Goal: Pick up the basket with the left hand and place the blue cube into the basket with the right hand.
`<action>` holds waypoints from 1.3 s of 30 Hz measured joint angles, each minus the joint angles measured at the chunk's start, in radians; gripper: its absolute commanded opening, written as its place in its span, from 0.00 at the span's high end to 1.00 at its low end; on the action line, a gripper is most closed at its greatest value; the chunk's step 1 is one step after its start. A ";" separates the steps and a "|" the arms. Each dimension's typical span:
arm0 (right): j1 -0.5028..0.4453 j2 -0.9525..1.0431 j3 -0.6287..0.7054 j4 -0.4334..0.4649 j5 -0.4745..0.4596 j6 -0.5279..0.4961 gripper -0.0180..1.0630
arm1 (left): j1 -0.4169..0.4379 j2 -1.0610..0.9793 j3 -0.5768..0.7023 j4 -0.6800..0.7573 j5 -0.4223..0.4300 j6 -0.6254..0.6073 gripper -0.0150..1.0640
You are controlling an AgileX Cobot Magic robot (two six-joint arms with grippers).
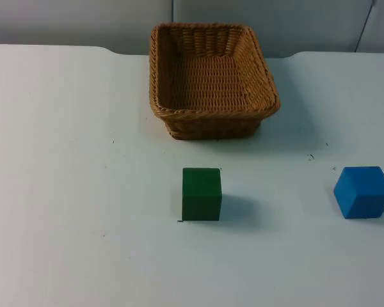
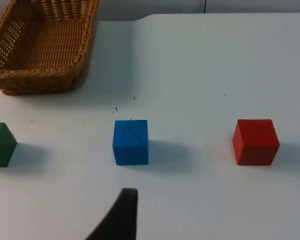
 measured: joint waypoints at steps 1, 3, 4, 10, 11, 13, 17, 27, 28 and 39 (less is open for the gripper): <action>0.000 0.000 0.000 0.000 0.000 0.000 0.02 | -0.005 0.000 0.000 0.000 0.000 0.000 0.01; 0.000 0.000 0.000 0.000 0.000 0.000 0.02 | -0.007 0.000 0.000 0.000 0.000 0.000 0.01; 0.000 0.000 0.000 0.000 0.000 0.000 0.02 | -0.007 0.000 0.000 0.000 0.000 0.000 0.01; 0.000 0.000 0.000 0.000 0.000 0.000 0.02 | -0.009 0.000 0.000 0.000 0.000 0.000 0.01; 0.000 0.000 0.000 0.000 0.000 0.000 0.02 | -0.009 0.000 0.000 0.000 0.000 0.000 0.01; 0.000 0.000 0.000 0.000 0.000 0.000 0.02 | -0.009 0.000 0.000 0.000 0.000 0.000 0.01; 0.000 0.000 0.000 0.000 0.000 0.000 0.02 | -0.009 0.000 0.000 0.000 0.000 0.000 0.01; 0.000 0.000 0.000 0.000 0.000 0.000 0.02 | -0.009 0.000 0.000 0.000 0.000 0.000 0.01; 0.000 0.000 0.000 0.000 0.000 0.000 0.02 | -0.009 0.000 0.000 0.000 0.000 0.000 0.01; 0.000 0.000 0.000 0.000 0.000 0.000 0.02 | -0.009 0.000 0.000 0.000 0.000 0.000 0.01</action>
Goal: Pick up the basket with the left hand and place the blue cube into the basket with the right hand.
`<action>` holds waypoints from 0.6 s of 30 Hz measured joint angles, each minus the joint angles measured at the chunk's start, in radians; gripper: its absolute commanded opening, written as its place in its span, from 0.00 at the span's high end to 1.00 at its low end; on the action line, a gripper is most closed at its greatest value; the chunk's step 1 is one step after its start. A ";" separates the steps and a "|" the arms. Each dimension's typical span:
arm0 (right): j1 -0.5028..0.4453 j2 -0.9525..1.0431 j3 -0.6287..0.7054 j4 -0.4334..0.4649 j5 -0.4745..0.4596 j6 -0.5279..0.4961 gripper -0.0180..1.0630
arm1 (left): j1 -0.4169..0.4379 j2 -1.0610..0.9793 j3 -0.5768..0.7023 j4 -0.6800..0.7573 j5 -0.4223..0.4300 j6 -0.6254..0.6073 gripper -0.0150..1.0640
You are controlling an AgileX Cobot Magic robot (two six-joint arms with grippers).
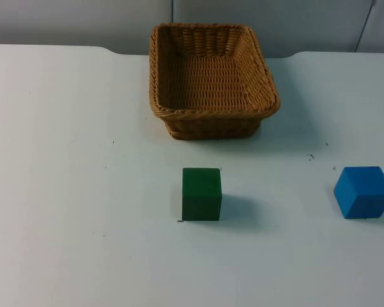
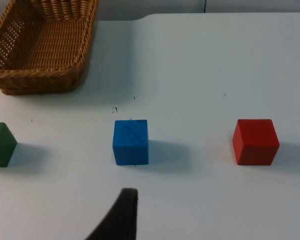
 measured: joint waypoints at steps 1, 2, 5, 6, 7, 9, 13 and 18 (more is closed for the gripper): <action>0.000 0.000 0.000 0.000 0.000 0.000 0.02 | 0.000 0.000 0.000 0.000 0.000 0.000 0.01; 0.000 0.000 0.000 0.000 0.000 0.000 0.02 | 0.000 0.000 0.000 0.000 0.000 0.000 0.01; 0.000 0.000 0.000 0.000 0.000 0.000 0.02 | 0.000 0.000 0.000 0.000 0.000 0.000 0.01; 0.000 0.000 0.000 0.000 0.000 0.000 0.02 | 0.000 0.000 0.000 0.000 0.000 0.000 0.01; 0.000 0.000 0.000 0.000 0.000 0.000 0.02 | 0.000 0.000 0.000 0.000 0.000 0.000 0.01; 0.000 0.000 0.000 0.000 0.000 0.000 0.02 | 0.000 0.000 0.000 0.000 0.000 0.000 0.01; 0.000 0.000 0.000 0.000 0.000 0.000 0.02 | 0.000 0.000 0.000 0.000 0.000 0.000 0.01; 0.000 0.027 0.000 0.000 0.000 0.000 0.02 | 0.000 0.000 0.000 -0.021 -0.004 0.000 0.01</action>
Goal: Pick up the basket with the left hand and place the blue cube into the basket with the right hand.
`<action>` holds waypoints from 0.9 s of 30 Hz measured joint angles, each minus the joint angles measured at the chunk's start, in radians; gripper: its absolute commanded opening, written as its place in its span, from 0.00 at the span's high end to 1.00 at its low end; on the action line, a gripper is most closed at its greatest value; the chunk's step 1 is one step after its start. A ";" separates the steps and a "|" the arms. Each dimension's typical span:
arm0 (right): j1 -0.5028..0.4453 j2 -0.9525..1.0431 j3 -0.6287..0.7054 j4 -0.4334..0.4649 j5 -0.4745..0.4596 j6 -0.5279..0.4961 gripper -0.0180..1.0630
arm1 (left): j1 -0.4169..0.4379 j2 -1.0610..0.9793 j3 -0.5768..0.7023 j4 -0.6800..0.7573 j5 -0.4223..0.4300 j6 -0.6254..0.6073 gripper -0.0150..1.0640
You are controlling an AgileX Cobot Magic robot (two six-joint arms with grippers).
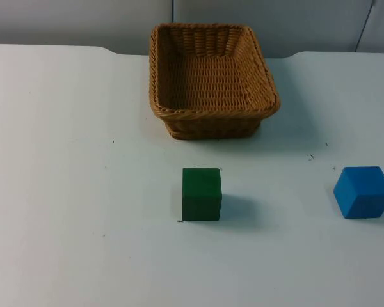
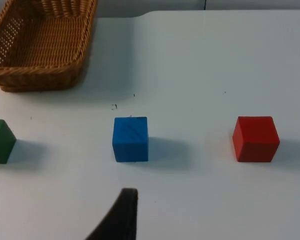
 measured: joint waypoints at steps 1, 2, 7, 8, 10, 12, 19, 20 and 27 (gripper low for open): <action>0.000 0.022 -0.004 0.000 -0.010 0.000 0.02 | 0.000 0.000 0.000 -0.013 -0.005 0.000 0.01; 0.000 0.037 -0.008 0.000 -0.020 0.000 0.02 | 0.000 -0.001 -0.002 -0.032 -0.018 0.001 0.01; 0.000 0.112 -0.057 0.000 -0.092 0.000 0.02 | 0.000 0.003 -0.032 -0.086 -0.042 0.001 0.01; 0.000 0.112 -0.057 0.000 -0.092 0.000 0.02 | 0.000 0.003 -0.032 -0.086 -0.042 0.001 0.01; 0.000 0.173 -0.096 0.000 -0.131 0.000 0.02 | 0.000 0.053 -0.056 -0.125 -0.057 0.001 0.01; 0.000 0.229 -0.133 0.000 -0.151 0.000 0.02 | 0.000 0.123 -0.075 -0.153 -0.070 0.001 0.01; 0.000 0.384 -0.213 0.000 -0.177 -0.002 0.02 | 0.000 0.313 -0.115 -0.235 -0.131 0.053 0.01; 0.000 0.412 -0.224 0.000 -0.192 -0.002 0.02 | 0.000 0.355 -0.118 -0.258 -0.151 0.076 0.01; 0.000 0.573 -0.257 0.000 -0.255 -0.002 0.02 | 0.000 0.589 -0.130 -0.471 -0.242 0.307 0.01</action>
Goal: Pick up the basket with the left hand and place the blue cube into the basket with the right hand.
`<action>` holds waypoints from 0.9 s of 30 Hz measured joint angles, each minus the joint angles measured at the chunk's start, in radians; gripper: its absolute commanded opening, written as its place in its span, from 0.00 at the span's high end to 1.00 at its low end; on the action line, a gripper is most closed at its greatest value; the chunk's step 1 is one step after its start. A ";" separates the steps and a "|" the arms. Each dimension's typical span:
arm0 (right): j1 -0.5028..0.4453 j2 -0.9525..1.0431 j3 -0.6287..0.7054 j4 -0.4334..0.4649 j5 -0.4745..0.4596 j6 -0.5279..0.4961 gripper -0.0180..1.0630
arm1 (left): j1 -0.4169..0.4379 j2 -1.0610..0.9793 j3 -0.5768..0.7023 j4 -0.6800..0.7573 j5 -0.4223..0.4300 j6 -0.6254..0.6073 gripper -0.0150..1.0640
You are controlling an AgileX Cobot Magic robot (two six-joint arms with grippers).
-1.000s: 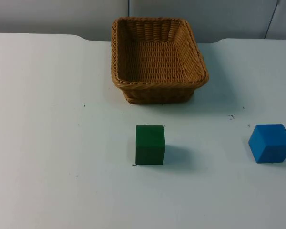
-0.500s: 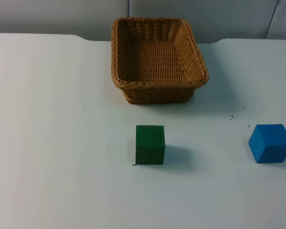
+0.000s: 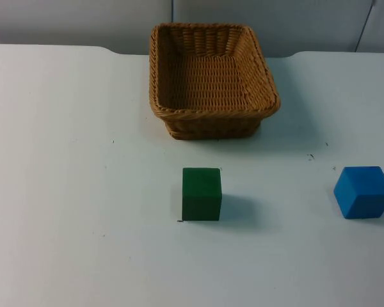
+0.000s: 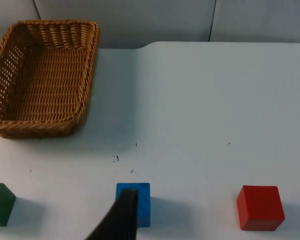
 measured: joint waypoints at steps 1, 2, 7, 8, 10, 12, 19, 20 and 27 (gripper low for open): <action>0.000 0.000 0.000 0.000 0.000 0.000 0.02 | 0.000 0.000 0.000 0.000 0.000 0.000 0.01; 0.000 0.018 0.000 0.000 -0.002 0.000 0.02 | 0.000 0.036 -0.008 -0.041 0.000 0.041 0.01; 0.000 0.091 0.000 0.000 -0.039 0.000 0.03 | 0.000 0.172 -0.063 -0.147 -0.023 0.160 0.01; 0.000 0.105 0.000 0.000 -0.050 0.000 0.03 | 0.000 0.209 -0.079 -0.163 -0.031 0.180 0.02; 0.000 0.139 0.000 0.000 -0.070 0.000 0.03 | 0.000 0.279 -0.120 -0.196 -0.036 0.222 0.03; 0.000 0.165 0.000 0.000 -0.074 0.000 0.03 | 0.000 0.339 -0.151 -0.217 -0.041 0.249 0.04; 0.000 0.259 0.000 0.000 -0.090 0.000 0.03 | 0.000 0.567 -0.292 -0.298 -0.051 0.343 0.04; 0.000 0.273 0.000 0.000 -0.098 0.000 0.03 | 0.000 0.605 -0.312 -0.303 -0.051 0.348 0.04; 0.000 0.350 0.000 0.000 -0.156 -0.002 0.03 | -0.013 0.783 -0.403 -0.351 -0.052 0.398 0.04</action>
